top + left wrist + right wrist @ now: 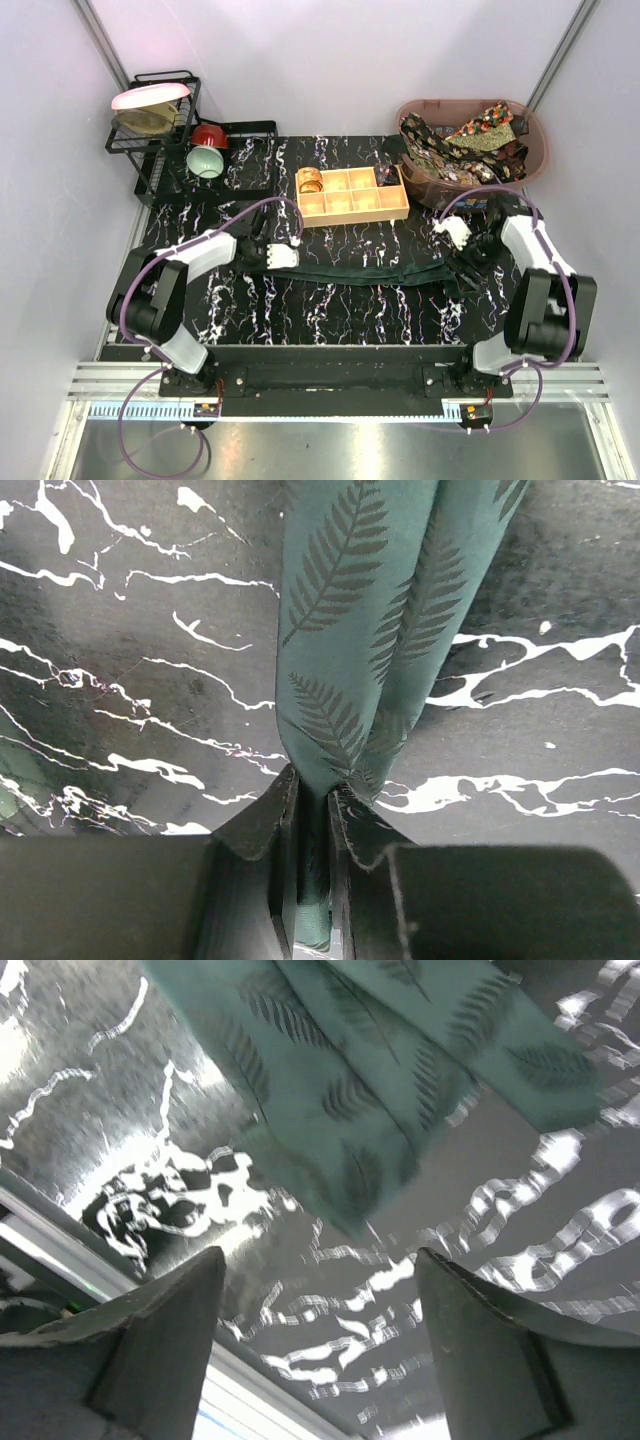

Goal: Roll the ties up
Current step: Flatten out the tie at the center of the board.

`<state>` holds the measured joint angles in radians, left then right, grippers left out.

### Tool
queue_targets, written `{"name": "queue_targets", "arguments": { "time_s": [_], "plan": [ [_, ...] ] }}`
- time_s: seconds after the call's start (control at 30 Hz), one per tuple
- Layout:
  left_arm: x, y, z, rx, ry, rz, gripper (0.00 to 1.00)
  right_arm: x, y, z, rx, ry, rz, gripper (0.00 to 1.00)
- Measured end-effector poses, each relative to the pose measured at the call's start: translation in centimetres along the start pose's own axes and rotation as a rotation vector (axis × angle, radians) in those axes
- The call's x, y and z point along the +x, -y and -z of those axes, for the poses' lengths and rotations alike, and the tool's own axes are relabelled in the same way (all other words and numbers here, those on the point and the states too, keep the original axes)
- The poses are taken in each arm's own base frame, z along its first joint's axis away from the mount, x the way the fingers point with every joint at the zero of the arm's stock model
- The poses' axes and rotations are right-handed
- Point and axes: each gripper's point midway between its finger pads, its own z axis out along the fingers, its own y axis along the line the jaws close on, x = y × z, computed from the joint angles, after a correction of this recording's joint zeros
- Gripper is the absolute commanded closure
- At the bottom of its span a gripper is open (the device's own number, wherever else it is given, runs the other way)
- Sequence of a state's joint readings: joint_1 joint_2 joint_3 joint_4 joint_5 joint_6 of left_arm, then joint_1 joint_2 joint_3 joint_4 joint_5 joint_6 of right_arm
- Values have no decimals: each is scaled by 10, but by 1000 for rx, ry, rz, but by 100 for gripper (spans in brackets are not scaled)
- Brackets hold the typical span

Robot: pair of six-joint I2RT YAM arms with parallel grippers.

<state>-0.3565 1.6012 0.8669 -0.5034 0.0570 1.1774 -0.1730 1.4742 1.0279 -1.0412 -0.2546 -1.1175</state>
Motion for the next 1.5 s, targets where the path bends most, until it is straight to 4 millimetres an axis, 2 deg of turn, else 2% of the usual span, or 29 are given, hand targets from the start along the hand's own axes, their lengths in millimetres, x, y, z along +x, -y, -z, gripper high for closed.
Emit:
{"name": "queue_targets", "arguments": {
  "time_s": [0.1, 0.2, 0.23, 0.27, 0.3, 0.33, 0.43, 0.5, 0.6, 0.67, 0.73, 0.77, 0.8, 0.83, 0.9, 0.93, 0.97, 1.0, 1.07, 1.2, 1.33, 1.4, 1.47, 1.5],
  "plan": [
    [0, -1, 0, 5, -3, 3, 83, 2, -3, -18, -48, 2, -32, 30],
    [1, -1, 0, 8, -4, 5, 83, 8, -4, -38, -52, -5, -61, 46],
    [1, -1, 0, 8, -4, 5, 83, 11, -5, -43, -51, -10, -69, 54],
    [1, -1, 0, 9, -4, 7, 83, 13, -4, -48, -41, -9, -80, 83],
    [2, -2, 0, 8, -4, 8, 83, 14, -2, -52, -31, -12, -89, 98],
    [2, -2, 0, 9, -4, 10, 84, 15, 1, -54, -14, -13, -102, 100],
    [3, -2, 0, 10, -1, 16, 85, 9, 19, -53, 62, 4, -135, 100],
    [3, -2, 0, 12, 2, 19, 85, 3, 37, -44, 153, 17, -138, 100],
    [4, -1, 0, 14, 6, 25, 86, -12, 63, -7, 341, 85, -89, 100],
    [2, -3, 0, 11, 17, 28, 86, -27, 77, 29, 518, 146, 29, 100],
    [0, -4, -1, 8, 27, 28, 87, -39, 77, 60, 692, 197, 182, 100],
    [0, -4, -1, 8, 29, 29, 87, -39, 73, 64, 739, 199, 239, 100],
    [0, -4, -1, 9, 31, 31, 87, -33, 68, 62, 782, 185, 300, 86],
    [0, -4, -1, 9, 33, 33, 86, -23, 62, 52, 814, 152, 358, 71],
    [0, -3, -1, 11, 37, 38, 84, 5, 49, 18, 778, 60, 419, 25],
    [0, -3, -1, 11, 36, 41, 79, 23, 39, -4, 734, -3, 443, 16],
    [1, -4, -1, 10, 36, 46, 77, 43, 27, -25, 677, -67, 466, 16],
    [2, -4, -1, 9, 36, 51, 76, 54, 28, -25, 687, -144, 510, 16],
    [2, -5, 0, 6, 40, 62, 68, 49, 32, -10, 726, -140, 510, 16],
    [1, 5, 6, 34, 62, 76, 63, 44, 22, 8, 580, -146, 441, 18],
    [-3, 15, 15, 68, 89, 78, 62, -1, 29, 54, 463, -31, 358, 25],
    [-6, 18, 19, 76, 105, 78, 62, -30, 41, 69, 406, 38, 331, 32],
    [-8, 21, 21, 85, 116, 78, 61, -55, 55, 66, 335, 89, 319, 34],
    [-8, 22, 23, 88, 119, 78, 60, -59, 57, 61, 298, 91, 315, 35]
  ]
}}
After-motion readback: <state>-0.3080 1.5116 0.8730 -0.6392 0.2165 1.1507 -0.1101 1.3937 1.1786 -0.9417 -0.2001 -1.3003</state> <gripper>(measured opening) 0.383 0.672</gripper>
